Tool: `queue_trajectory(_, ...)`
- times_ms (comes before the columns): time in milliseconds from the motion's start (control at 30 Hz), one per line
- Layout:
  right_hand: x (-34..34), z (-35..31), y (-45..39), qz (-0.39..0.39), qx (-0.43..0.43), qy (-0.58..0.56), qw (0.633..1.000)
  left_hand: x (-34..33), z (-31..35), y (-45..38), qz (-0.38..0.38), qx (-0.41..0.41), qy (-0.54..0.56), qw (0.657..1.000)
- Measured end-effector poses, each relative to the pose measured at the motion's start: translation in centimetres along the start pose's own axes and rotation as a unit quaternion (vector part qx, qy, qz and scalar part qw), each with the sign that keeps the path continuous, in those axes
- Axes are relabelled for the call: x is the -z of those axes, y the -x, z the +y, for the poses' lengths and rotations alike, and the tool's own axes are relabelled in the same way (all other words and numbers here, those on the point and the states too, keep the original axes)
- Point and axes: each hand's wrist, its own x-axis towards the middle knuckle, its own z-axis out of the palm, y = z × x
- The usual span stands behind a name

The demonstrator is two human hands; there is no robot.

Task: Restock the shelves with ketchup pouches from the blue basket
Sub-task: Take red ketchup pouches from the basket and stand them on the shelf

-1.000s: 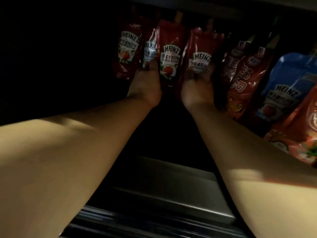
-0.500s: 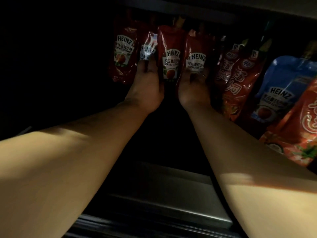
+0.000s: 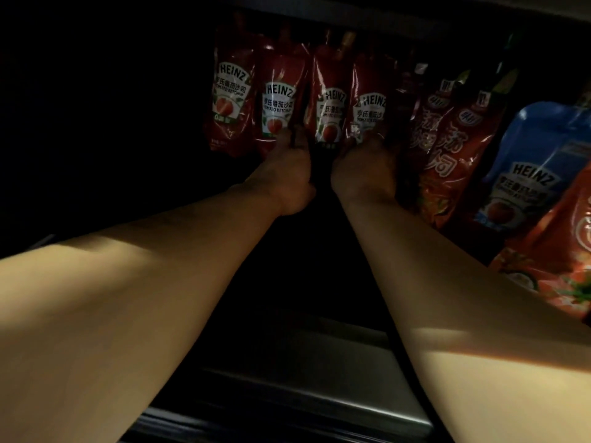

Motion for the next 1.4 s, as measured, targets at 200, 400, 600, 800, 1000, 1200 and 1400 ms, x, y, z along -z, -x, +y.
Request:
queue_trajectory(200,0.4,0.8,0.7,-0.036,-0.054,-0.060,0.996,1.1,-1.5,0.3,0.160,0.094,0.020,0.982)
queue_trajectory(400,-0.7,0.6,-0.2,-0.020,-0.057,-0.084,0.995,1.1,-2.4,-0.2,0.153,0.261,0.084,0.949)
queue_trajectory(600,-0.5,0.5,-0.2,0.010,-0.100,-0.164,0.981,1.0,-2.3,-1.2,0.127,0.296,0.032,0.946)
queue_trajectory(800,-0.4,-0.3,1.1,-0.031,-0.056,-0.203,0.977,0.3,-2.1,-1.9,0.120,0.318,-0.033,0.940)
queue_trajectory(1000,-1.1,-0.5,0.2,-0.039,-0.067,-0.131,0.988,0.1,-1.7,-1.9,0.113,0.330,-0.060,0.935)
queue_trajectory(1200,-1.2,0.5,0.5,-0.014,-0.071,-0.174,0.982,0.4,-2.0,-1.3,0.136,0.319,-0.001,0.938)
queue_trajectory(1400,-1.5,0.5,-0.3,-0.006,-0.120,-0.193,0.974,0.7,-1.8,-1.3,0.156,0.356,0.022,0.921)
